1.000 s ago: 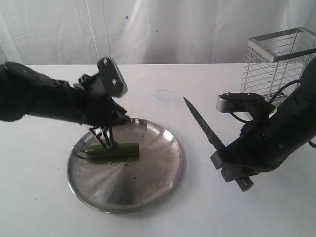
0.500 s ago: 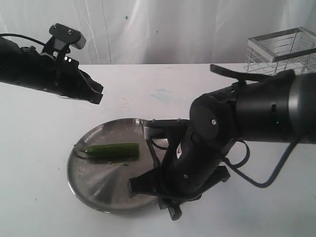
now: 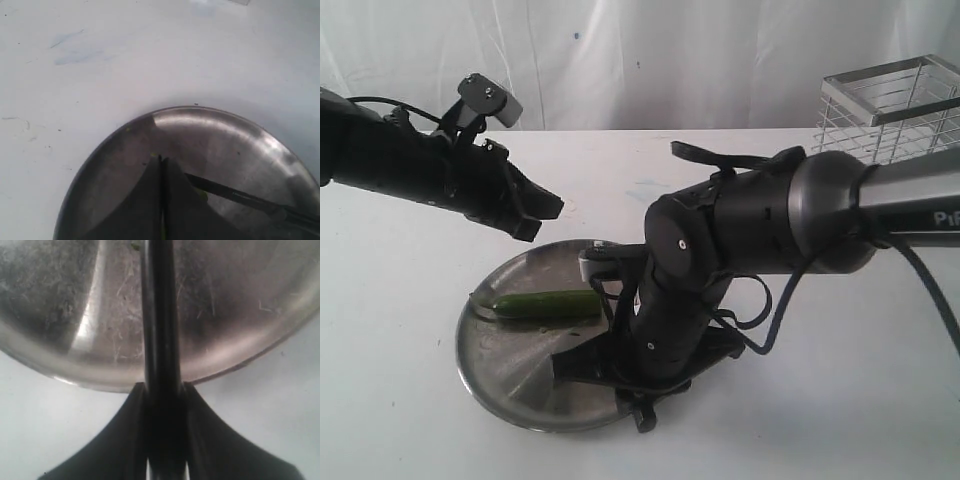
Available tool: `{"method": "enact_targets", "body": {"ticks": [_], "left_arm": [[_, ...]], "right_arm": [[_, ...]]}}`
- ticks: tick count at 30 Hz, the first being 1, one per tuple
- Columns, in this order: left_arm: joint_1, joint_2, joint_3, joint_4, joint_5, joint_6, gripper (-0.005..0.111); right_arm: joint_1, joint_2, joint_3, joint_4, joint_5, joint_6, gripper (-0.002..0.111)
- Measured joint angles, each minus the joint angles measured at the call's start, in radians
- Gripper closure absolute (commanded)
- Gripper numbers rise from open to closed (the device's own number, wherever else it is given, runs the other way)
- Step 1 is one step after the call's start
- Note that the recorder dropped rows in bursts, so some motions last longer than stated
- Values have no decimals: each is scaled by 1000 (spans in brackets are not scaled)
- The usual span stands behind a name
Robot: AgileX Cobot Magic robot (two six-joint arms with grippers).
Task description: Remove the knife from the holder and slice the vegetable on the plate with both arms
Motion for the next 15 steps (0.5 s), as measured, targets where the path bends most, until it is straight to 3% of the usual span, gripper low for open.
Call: {"method": "enact_targets", "body": {"ticks": [4,10,15], "left_arm": [[0,40,0,-133,7,96,107],[0,145,0,-371,151,317,107],[0,171,0,-431,123,340,107]], "right_arm": [[0,16,-2,0,-27,52,108],[0,16,-4,61,-3,14,108],[0,17,-11,92,24,-22,108]]}}
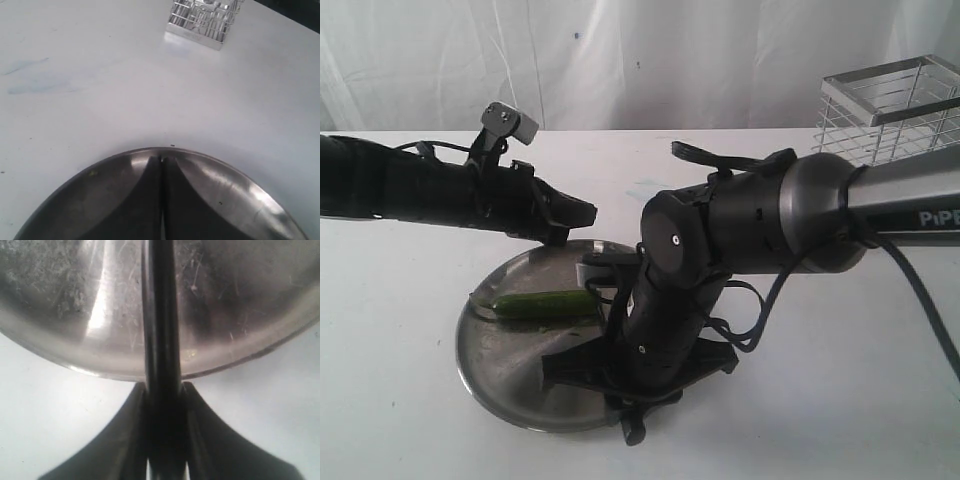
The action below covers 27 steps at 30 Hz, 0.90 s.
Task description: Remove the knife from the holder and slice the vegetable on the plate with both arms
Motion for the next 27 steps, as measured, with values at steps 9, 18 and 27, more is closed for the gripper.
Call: {"method": "enact_targets", "body": {"ticks": [9,18,27], "left_arm": [[0,34,0,-4,3,0,107],[0,79,0,-9,-9,-14,107],[0,123,0,-50,-7,-14,107]], "right_arm": [[0,0,0,7,-4,-8,108],[0,0,0,9,-18,-8,108],[0,0,0,9,-20,-8,108]]}}
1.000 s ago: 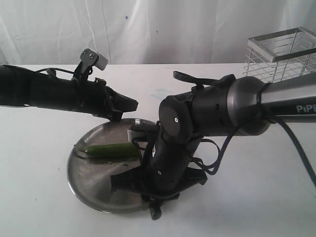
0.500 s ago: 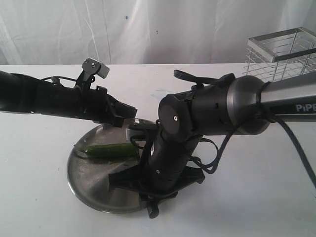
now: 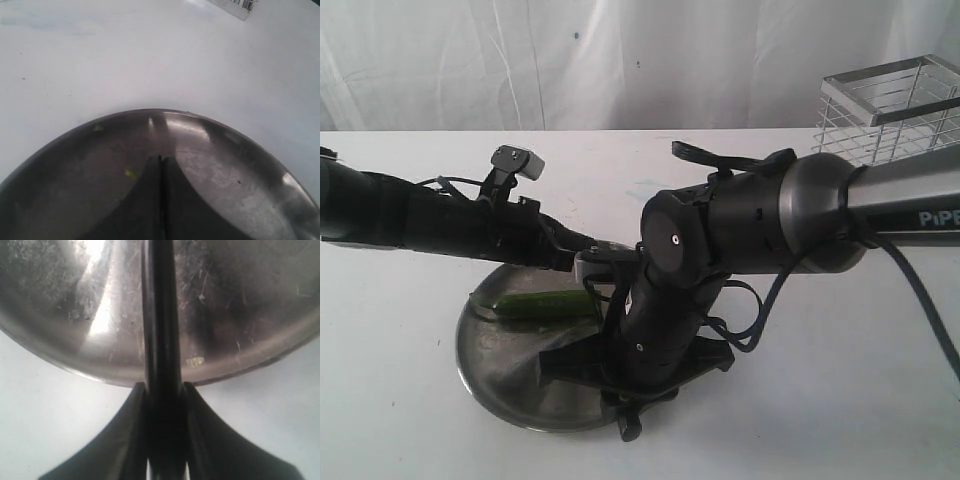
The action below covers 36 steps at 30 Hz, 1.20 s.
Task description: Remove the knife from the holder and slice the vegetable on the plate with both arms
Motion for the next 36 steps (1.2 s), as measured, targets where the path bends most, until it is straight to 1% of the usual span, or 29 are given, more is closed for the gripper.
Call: {"method": "enact_targets", "body": {"ticks": [15,17,22,24,26,32,36], "left_arm": [[0,70,-8,-40,29,12,107],[-2,74,-8,-38,9,-9,107],[-3,74,-13,47,-42,-121,107],[-3,74,-23,110,-56,-196,107],[-4,74,-44,206,-69,-290,107],[-29,70,-133,585,-96,-728,107],[-45,70,-181,754,-82,-897,107]], "right_arm": [[0,1,0,4,-2,0,108],[0,1,0,4,-2,0,108],[2,1,0,-7,-2,0,108],[3,1,0,-10,-2,0,108],[4,1,0,-14,-2,-5,108],[6,28,0,-47,-2,-25,108],[6,35,-2,-55,5,-33,108]]}}
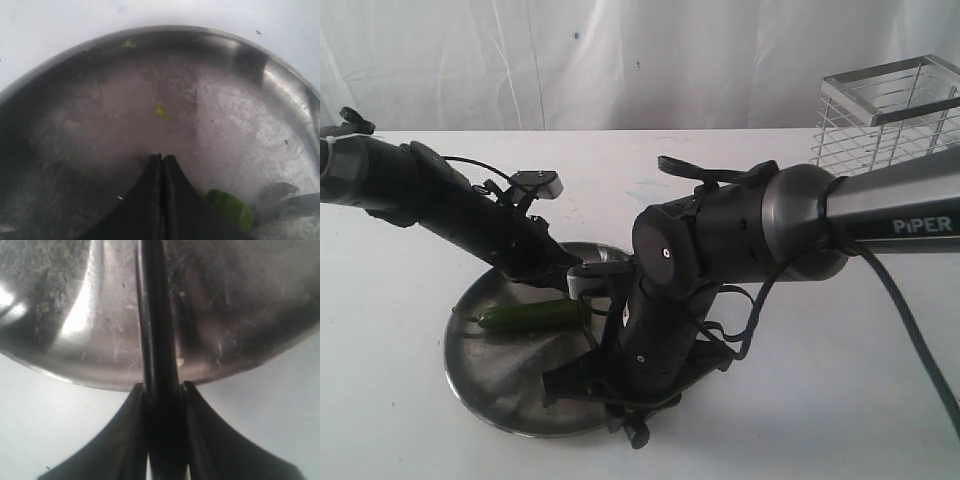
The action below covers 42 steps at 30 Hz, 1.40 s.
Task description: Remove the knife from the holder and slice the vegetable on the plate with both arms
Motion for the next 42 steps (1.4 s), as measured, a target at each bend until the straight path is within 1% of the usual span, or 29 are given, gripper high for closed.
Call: {"method": "enact_targets", "body": {"ticks": [3,6,12,17,21,23,26,27,28,30,32,40,42], "left_arm": [[-4,0,-32,116,27,-130,107],[-8,0,-61,195,49,-216,107],[-8,13,-132,247,127,-249,107],[-8,-28,-159,271,163,-253,107],[-8,-44,-151,271,175,-248,107],[-8,-42,-126,265,149,-233,107],[-8,-12,-117,199,129,-178,107],[-8,-2,-115,167,126,-153,107],[-8,14,-115,86,124,-93,107],[-8,25,-115,-28,122,6,107],[-8,25,-115,-77,106,44,107],[-8,25,-115,-10,78,50,107],[-8,25,-115,38,72,20,107]], "right_arm": [[0,0,-2,-9,2,-6,108],[0,0,-4,-13,2,-11,108],[0,-2,-4,-26,-2,-15,108],[-2,-2,-4,-62,-4,11,108],[-2,-2,-4,-68,-6,15,108],[-2,-2,-4,-72,-8,17,108],[-2,-2,-4,-72,-12,17,108],[-2,-2,-4,-72,-12,17,108],[-2,-2,-4,-74,-12,17,108],[-2,-2,-4,-76,-13,21,108],[-2,-2,-4,-76,-14,23,108],[-2,-2,-4,-87,-16,25,108],[-2,-2,-4,-87,-16,25,108]]}}
